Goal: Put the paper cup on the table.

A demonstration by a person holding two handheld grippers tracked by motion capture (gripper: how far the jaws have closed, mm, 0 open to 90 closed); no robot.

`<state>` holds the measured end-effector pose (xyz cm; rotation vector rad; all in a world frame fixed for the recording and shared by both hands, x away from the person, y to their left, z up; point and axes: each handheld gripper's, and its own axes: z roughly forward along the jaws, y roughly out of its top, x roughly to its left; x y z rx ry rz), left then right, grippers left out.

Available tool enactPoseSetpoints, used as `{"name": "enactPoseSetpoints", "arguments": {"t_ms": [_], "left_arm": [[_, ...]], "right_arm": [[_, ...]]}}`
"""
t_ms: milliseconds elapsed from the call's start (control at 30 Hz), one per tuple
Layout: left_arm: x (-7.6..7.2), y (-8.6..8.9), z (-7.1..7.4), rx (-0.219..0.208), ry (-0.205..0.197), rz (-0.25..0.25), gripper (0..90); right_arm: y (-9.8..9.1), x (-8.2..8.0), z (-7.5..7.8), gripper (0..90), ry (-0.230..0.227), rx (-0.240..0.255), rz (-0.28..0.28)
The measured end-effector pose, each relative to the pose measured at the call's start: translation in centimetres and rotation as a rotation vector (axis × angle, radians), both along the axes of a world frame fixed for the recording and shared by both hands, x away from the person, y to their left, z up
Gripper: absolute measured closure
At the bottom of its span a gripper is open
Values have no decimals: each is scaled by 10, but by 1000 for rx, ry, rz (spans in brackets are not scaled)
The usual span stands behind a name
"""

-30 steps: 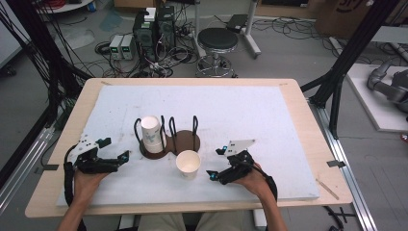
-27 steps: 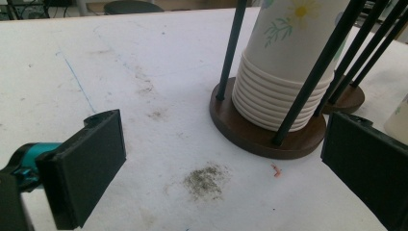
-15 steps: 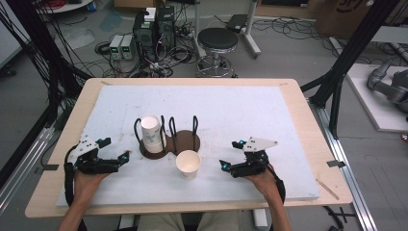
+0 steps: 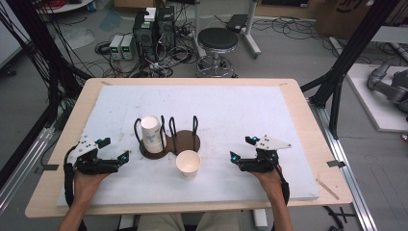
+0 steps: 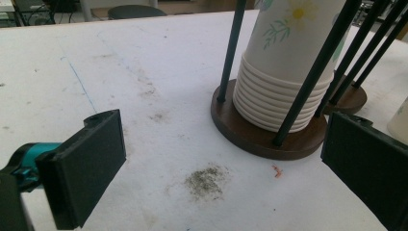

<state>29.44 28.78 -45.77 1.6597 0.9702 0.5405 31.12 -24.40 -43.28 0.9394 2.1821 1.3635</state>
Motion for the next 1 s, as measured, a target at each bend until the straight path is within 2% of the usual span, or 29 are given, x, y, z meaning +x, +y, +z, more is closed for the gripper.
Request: {"name": "enactPoseSetpoints", "arguments": {"t_ms": [33,167,233,333,467,533,600,1000], "left_arm": [[0,0,0,1,-1,-1,17],[-1,-2,0,12,-8,3,18],[-1,-1,0,12,-7,2,18],[-1,-1,0,2,-3,4,17],[-1,-1,0,6,-11,2,17],[-2,-1,0,5,-14,2,18],[-2,0,0,-1,-13,5,17],[-3,2,-1,-25,-28,16,17]], "right_arm": [[-2,0,-1,153,9,9,-9],[-8,0,-3,153,-6,-1,-63],[-10,1,-5,153,3,10,-69],[-12,1,-8,153,-3,1,-90],[-14,1,-15,153,-37,-4,-139],[-15,1,-16,153,-24,18,-145],[-16,0,-17,154,-41,24,-156],[-16,-1,-17,153,-53,22,-159]]}}
